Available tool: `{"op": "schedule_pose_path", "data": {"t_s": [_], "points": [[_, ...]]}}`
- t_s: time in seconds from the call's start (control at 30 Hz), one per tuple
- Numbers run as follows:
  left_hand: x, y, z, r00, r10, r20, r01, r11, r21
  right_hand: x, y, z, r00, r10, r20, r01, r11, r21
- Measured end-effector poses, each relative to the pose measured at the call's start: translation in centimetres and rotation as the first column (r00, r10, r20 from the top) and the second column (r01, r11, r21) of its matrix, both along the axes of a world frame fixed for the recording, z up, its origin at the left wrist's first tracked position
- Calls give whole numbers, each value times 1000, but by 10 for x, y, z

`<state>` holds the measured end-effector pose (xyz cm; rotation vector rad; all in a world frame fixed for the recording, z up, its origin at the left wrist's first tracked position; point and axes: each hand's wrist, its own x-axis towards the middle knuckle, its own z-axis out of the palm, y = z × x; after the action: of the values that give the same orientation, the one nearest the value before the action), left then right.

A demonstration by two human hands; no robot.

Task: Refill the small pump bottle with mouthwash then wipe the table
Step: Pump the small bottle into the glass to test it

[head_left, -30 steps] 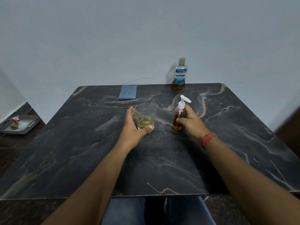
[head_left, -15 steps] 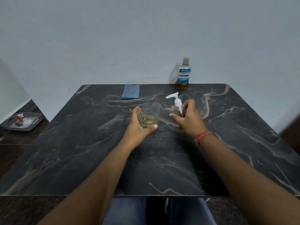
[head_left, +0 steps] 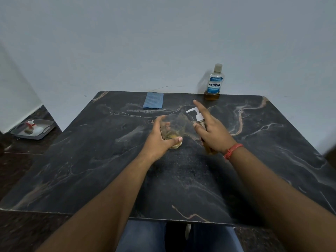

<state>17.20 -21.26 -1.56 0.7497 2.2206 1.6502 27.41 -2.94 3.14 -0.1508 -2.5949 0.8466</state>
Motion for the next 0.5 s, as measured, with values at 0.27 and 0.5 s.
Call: {"op": "schedule_pose_path", "data": {"t_s": [0.27,0.5], "points": [[-1,1,-3,994,30,-104,-32,999,-10,-13,-1,8,989,112,101,-124,986,116],[-4,2,-4,986,59,-155,-59,998,2,-20,-4,8,982,108,153,-134,976,170]]}}
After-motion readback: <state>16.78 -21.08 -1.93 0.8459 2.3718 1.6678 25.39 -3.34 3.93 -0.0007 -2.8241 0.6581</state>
